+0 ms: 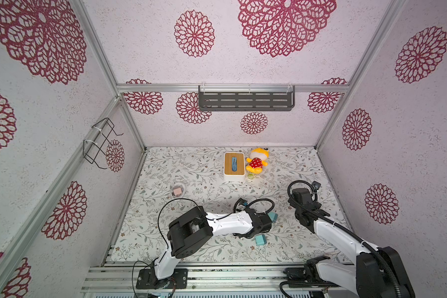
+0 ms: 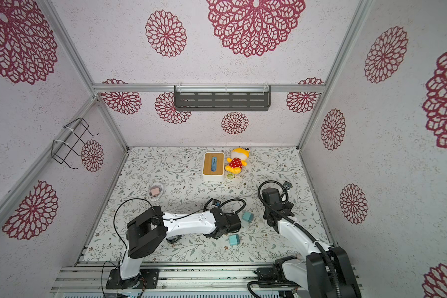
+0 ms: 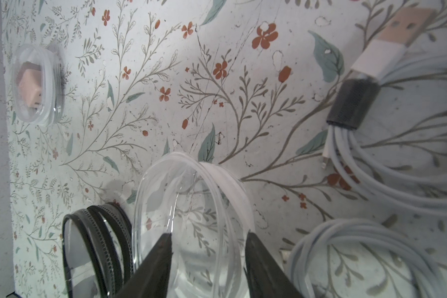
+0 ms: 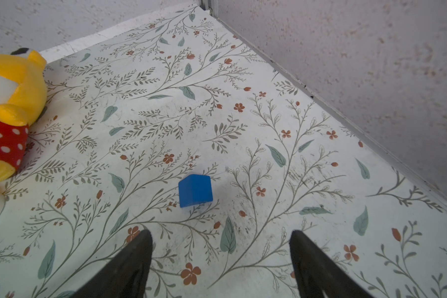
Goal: Pack away charging kits
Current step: Pick up the storage bag at the center of the board.
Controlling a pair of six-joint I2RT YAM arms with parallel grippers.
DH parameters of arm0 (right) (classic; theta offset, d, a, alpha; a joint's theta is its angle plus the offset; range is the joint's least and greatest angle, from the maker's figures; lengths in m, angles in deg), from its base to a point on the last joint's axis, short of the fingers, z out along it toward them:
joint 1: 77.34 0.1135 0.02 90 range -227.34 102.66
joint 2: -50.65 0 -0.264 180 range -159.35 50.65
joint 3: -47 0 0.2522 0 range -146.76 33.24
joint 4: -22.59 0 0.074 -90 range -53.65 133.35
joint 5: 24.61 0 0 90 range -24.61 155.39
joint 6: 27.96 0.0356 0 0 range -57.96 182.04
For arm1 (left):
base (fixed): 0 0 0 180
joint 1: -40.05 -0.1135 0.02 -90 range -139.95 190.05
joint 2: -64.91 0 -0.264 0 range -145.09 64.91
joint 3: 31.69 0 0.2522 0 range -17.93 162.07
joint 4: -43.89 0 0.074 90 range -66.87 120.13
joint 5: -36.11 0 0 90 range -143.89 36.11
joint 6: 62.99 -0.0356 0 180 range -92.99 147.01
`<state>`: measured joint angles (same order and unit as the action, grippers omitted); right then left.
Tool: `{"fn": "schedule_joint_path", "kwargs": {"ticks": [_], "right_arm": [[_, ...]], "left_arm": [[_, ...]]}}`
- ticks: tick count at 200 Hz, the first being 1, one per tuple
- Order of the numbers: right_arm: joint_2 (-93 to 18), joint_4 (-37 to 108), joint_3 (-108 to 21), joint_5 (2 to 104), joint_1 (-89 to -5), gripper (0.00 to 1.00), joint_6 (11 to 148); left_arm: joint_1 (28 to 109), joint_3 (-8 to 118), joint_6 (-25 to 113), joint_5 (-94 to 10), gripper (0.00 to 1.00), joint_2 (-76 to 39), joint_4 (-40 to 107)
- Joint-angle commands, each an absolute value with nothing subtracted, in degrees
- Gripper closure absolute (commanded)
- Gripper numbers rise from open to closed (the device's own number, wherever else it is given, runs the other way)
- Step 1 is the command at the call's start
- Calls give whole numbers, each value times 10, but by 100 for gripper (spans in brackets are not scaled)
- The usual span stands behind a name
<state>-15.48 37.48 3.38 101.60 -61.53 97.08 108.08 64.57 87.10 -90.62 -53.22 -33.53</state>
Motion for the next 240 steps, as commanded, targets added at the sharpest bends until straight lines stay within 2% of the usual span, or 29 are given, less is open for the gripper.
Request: {"fn": "schedule_joint_path", "kwargs": {"ticks": [1,14,41,54,82,96,134,147,198,240], "right_arm": [[-164,376,10,1015,-621,14,971],[-170,378,6,1012,-622,14,971],[-170,381,5,1012,-624,14,971],[-161,377,10,1009,-625,14,971],[-134,365,28,998,-626,14,969],[-119,371,33,979,-626,15,973],[-85,385,45,796,-617,21,1034],[-78,406,39,759,-597,24,1053],[-17,450,26,741,-465,24,1076],[-108,476,-17,748,-395,31,1081]], "left_arm": [[1072,647,874,-915,60,-538,-323],[1069,647,869,-912,70,-535,-319],[1062,640,853,-907,80,-527,-302],[1056,637,845,-899,88,-523,-296],[1050,638,843,-906,94,-509,-294],[1040,642,832,-900,100,-503,-290],[1016,651,822,-911,100,-482,-319],[1003,654,811,-904,100,-444,-318],[924,724,737,-881,100,-401,-345],[825,752,698,-914,100,-407,-349]]}}
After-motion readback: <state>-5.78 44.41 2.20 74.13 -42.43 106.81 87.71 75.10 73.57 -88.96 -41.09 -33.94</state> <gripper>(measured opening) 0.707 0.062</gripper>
